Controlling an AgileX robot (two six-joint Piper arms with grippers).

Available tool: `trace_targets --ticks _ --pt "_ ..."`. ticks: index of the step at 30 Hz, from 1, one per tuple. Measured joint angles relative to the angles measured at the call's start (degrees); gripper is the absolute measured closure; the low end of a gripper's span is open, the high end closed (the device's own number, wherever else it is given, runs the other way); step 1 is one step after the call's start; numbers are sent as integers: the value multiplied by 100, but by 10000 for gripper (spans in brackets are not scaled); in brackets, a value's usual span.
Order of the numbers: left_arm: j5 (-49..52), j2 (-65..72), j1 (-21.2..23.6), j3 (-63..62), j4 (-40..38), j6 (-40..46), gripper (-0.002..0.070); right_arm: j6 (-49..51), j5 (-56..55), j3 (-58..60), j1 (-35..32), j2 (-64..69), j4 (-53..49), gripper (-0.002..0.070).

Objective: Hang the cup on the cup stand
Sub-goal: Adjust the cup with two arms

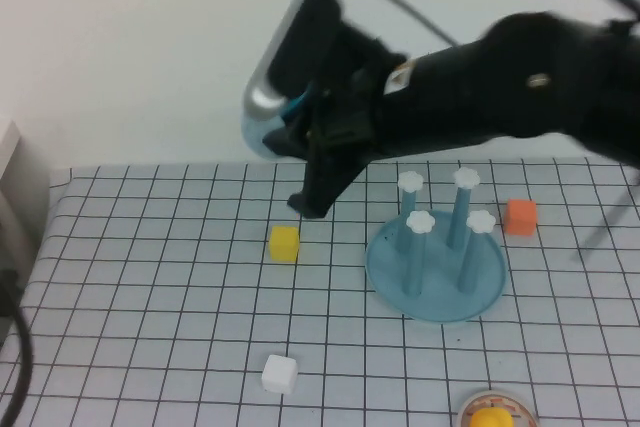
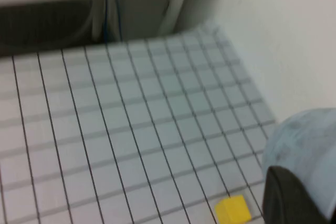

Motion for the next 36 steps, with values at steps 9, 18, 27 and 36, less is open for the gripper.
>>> trace_targets --ticks 9,18,27,36 --pt "-835 -928 0 223 777 -355 676 -2209 -1197 2036 325 -1558 3177 649" --pt "-1925 -1806 0 1467 2785 -2401 676 -4868 -1567 2787 912 -2282 6093 649" --pt "-3062 -1827 0 1875 4078 -9759 639 -6624 -1095 2789 915 -2282 7131 649" --pt "-4101 -1408 0 1884 4702 -14636 80 -8161 112 2789 915 -2073 7131 649"
